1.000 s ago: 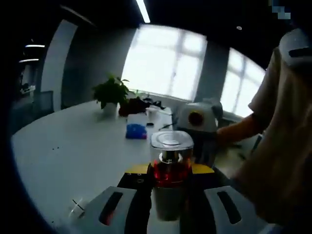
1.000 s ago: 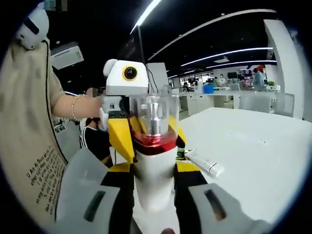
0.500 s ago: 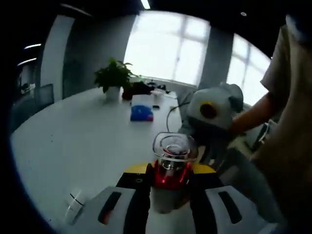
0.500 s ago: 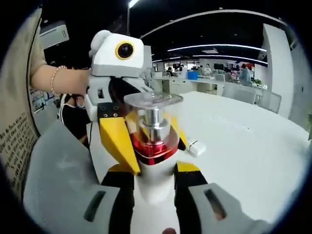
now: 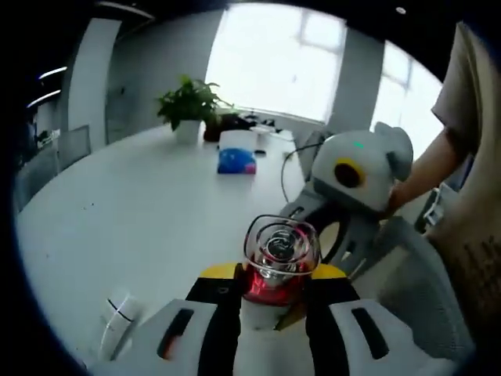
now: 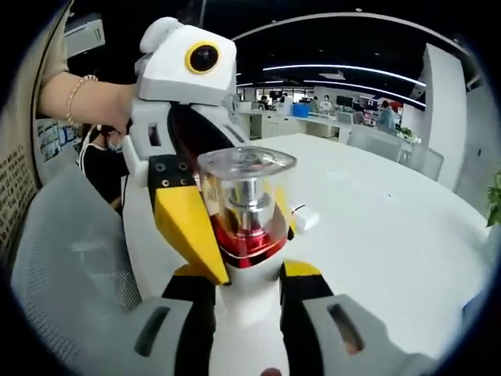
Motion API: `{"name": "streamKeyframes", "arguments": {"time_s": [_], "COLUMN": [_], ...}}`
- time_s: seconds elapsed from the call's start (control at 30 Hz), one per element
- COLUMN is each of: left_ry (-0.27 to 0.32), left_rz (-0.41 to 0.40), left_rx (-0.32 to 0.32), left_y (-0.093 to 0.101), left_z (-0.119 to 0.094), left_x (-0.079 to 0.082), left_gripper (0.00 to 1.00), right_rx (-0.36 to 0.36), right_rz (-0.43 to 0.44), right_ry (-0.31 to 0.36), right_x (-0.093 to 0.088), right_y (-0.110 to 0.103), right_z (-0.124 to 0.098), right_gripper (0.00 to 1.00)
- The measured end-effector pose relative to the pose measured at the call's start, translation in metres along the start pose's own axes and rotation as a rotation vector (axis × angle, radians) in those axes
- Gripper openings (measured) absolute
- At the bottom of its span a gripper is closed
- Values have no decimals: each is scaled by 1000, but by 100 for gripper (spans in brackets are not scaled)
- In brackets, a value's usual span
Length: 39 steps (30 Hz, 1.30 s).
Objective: Arrange the skincare products in the storage area until every visible bottle or jar stands upright without overlapping.
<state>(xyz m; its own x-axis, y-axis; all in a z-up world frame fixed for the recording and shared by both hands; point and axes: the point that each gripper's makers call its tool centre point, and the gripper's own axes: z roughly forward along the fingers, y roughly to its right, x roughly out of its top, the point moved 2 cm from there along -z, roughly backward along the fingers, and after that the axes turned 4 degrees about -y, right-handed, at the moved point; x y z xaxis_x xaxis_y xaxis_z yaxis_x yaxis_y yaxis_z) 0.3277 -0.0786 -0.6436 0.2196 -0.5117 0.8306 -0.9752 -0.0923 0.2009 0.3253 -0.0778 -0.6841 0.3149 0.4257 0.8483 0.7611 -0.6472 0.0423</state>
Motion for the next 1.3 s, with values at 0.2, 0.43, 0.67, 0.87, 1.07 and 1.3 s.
{"name": "streamKeyframes", "arguments": {"time_s": [0.2, 0.43, 0.67, 0.87, 1.07, 1.3], "left_ry": [-13, -1, 17, 32, 43, 52], "left_rz": [-17, -24, -3, -12, -15, -18], "left_rx": [-2, 3, 31, 52, 65, 66], "left_y": [-2, -5, -10, -18, -32, -59], "left_z": [4, 6, 9, 10, 14, 18], "left_x": [-6, -4, -2, 0, 4, 13], "left_gripper": [27, 28, 29, 29, 29, 29], "right_rx": [6, -3, 12, 28, 27, 22], "right_rz": [5, 8, -21, -10, 0, 9], "right_ry": [-12, 10, 16, 30, 35, 42], "right_x": [-7, -7, -7, -6, -3, 2], "right_y": [0, 5, 12, 19, 33, 55], "right_z": [4, 5, 8, 12, 18, 29], "right_gripper": [30, 31, 31, 31, 31, 31]}}
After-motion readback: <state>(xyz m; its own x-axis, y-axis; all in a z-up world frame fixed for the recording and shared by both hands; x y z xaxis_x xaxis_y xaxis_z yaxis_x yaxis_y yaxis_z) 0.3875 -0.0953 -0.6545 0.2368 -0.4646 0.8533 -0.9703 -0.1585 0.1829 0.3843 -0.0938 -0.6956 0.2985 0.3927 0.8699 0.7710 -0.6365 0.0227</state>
